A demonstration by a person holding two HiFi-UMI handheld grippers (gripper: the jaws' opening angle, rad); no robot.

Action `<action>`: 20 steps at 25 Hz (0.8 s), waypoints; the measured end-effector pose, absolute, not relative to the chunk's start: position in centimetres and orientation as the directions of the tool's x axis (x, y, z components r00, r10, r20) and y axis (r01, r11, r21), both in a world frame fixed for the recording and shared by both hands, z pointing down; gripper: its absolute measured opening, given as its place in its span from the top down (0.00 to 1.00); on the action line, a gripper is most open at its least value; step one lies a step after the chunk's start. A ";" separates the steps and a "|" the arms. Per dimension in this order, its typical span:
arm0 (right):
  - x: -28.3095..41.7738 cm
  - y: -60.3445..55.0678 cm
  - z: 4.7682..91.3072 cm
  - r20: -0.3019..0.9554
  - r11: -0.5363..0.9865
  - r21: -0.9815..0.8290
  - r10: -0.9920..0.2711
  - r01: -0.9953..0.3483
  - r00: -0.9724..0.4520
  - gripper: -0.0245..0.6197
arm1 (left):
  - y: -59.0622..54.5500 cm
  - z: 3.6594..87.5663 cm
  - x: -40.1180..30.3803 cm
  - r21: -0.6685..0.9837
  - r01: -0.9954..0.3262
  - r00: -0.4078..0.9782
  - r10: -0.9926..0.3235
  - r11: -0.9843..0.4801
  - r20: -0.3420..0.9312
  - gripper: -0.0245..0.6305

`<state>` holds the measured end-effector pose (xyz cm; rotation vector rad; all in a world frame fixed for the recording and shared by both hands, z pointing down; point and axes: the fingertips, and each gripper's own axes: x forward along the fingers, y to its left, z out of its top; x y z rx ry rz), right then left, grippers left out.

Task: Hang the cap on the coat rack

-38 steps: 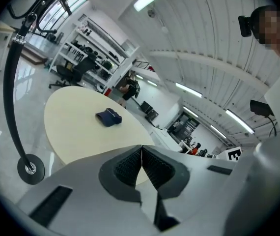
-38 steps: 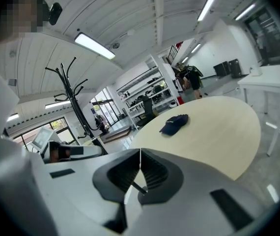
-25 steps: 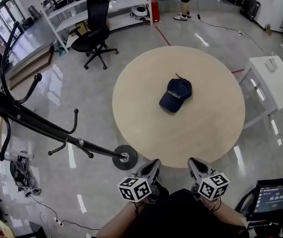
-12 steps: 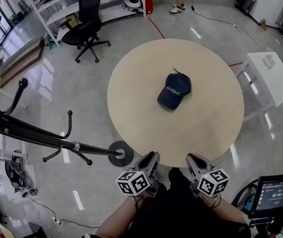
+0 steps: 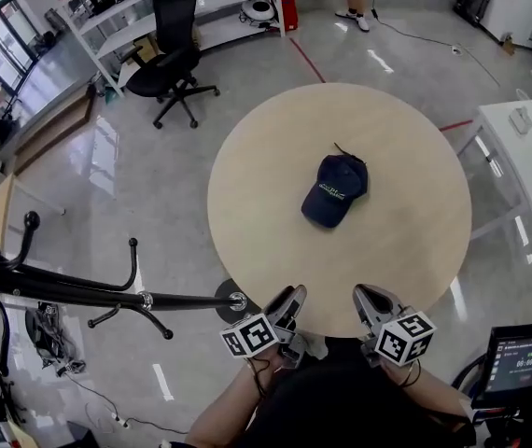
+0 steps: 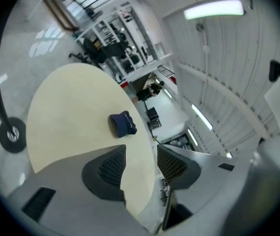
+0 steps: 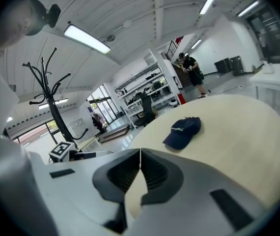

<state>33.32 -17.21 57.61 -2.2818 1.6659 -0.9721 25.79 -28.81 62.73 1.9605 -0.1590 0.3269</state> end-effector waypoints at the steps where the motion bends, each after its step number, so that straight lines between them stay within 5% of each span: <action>1: 33.6 -17.1 57.7 0.411 -0.374 -0.480 -0.895 -0.793 0.174 0.95 | -29.1 63.2 26.1 0.906 -0.257 0.958 0.038 -0.335 0.286 0.65; 6: 36.3 -16.0 58.9 0.436 -0.405 -0.494 -0.881 -0.769 0.184 0.95 | -30.7 65.3 29.5 0.946 -0.263 0.964 -0.010 -0.190 0.266 0.65; 20: 42.1 -14.0 60.9 0.485 -0.464 -0.499 -0.849 -0.732 0.208 0.95 | -33.5 71.7 38.9 0.961 -0.257 0.966 -0.048 -0.099 0.253 0.65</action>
